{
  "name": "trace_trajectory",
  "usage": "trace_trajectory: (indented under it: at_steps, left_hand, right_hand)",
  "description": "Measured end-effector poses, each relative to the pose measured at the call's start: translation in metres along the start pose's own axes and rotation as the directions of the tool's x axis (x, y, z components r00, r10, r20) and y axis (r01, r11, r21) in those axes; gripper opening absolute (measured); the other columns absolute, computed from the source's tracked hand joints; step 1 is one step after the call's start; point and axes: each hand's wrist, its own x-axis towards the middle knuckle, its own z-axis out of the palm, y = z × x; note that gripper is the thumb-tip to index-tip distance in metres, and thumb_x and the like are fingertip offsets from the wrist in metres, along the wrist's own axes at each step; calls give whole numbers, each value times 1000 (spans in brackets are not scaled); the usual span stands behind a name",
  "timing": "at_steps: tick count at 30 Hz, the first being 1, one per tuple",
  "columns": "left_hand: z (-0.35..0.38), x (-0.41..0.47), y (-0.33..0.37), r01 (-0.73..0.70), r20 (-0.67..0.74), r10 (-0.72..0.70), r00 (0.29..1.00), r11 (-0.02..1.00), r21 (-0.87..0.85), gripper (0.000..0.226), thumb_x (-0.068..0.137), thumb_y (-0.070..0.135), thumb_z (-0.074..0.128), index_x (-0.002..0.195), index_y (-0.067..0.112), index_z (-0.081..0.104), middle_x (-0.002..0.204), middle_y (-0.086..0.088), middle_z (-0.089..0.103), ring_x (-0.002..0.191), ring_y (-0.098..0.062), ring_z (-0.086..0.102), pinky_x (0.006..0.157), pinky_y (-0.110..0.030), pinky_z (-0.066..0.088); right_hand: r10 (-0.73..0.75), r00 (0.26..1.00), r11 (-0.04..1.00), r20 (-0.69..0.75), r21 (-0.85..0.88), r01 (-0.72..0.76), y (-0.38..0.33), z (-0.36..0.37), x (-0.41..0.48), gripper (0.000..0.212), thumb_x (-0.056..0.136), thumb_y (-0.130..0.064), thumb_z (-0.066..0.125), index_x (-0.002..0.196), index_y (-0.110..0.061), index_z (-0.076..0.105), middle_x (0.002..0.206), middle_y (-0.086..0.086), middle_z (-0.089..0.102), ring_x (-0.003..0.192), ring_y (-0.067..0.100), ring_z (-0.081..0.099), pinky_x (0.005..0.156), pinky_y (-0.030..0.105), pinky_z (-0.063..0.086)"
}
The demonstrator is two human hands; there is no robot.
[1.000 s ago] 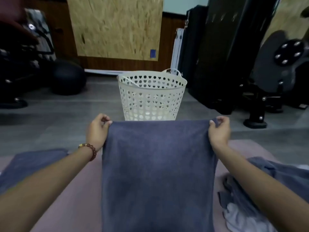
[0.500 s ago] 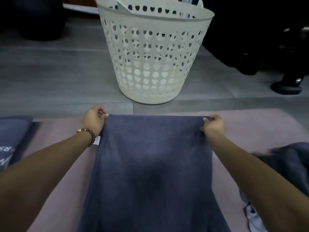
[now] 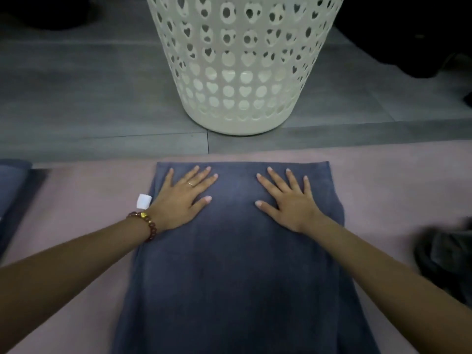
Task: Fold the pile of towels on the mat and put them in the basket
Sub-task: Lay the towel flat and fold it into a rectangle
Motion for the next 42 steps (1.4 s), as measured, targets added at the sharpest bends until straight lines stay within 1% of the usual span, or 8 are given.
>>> trace_trajectory:
  at_steps: [10,15,18,21,26,29,35,42]
  left_hand:
    - [-4,26,-9,349,149,-352,924,936,46,56,94,59,12,147,43,0,159,9,-3,146,-20,-4,106,-67,2]
    - [-18,12,43,587,180,-561,808,792,-164,61,99,47,22,151,26,-1,158,-7,-11,144,-27,-15,108,-64,-10]
    - [-5,-49,85,340,14,-340,940,933,-120,58,97,45,25,150,24,15,159,-8,5,146,-28,2,109,-62,-6]
    - [14,-125,115,77,14,-77,997,997,17,60,91,48,23,141,19,39,150,-12,34,137,-32,33,105,-65,16]
    - [19,-207,130,-18,98,12,995,998,59,61,97,49,4,143,18,32,147,-11,38,136,-30,28,105,-58,17]
    - [11,-228,133,-41,166,27,986,996,79,62,98,49,4,142,17,33,146,-13,41,134,-30,29,104,-59,19]
    - [-2,-244,142,0,256,-20,966,997,76,61,98,50,4,143,19,32,146,-10,40,134,-28,31,97,-64,32]
    - [-7,-242,144,7,311,-47,949,992,126,63,97,51,3,141,18,35,143,-11,45,132,-27,31,89,-67,39]
  right_hand:
    - [428,893,898,135,47,-438,45,-17,34,69,92,-65,13,149,-33,-10,158,-3,-16,145,30,-12,114,58,-3]
    - [249,966,957,-66,171,-235,25,10,-72,72,90,-66,11,150,-29,-3,158,-5,-9,146,18,-3,118,39,2]
    - [304,947,871,-104,433,-233,20,24,-161,84,83,-71,21,147,-17,25,154,1,22,142,18,21,115,30,16]
    - [429,890,807,-155,507,-301,15,37,-239,40,85,-32,64,119,-12,56,112,6,56,107,24,53,90,26,37]
    - [534,840,650,99,587,-483,-7,44,-289,21,84,-29,68,77,-21,50,65,-10,55,61,7,53,52,17,35]
    - [496,848,638,188,584,-503,-12,46,-286,24,89,-29,61,69,-19,52,62,-7,54,57,4,49,49,13,34]
    - [608,789,245,84,926,-288,-18,22,-299,27,92,-11,56,68,-13,42,61,0,44,55,5,44,48,16,34]
    - [400,916,292,-11,949,-116,-10,-13,-317,17,86,-4,64,75,-10,52,65,-2,56,55,0,53,54,12,42]
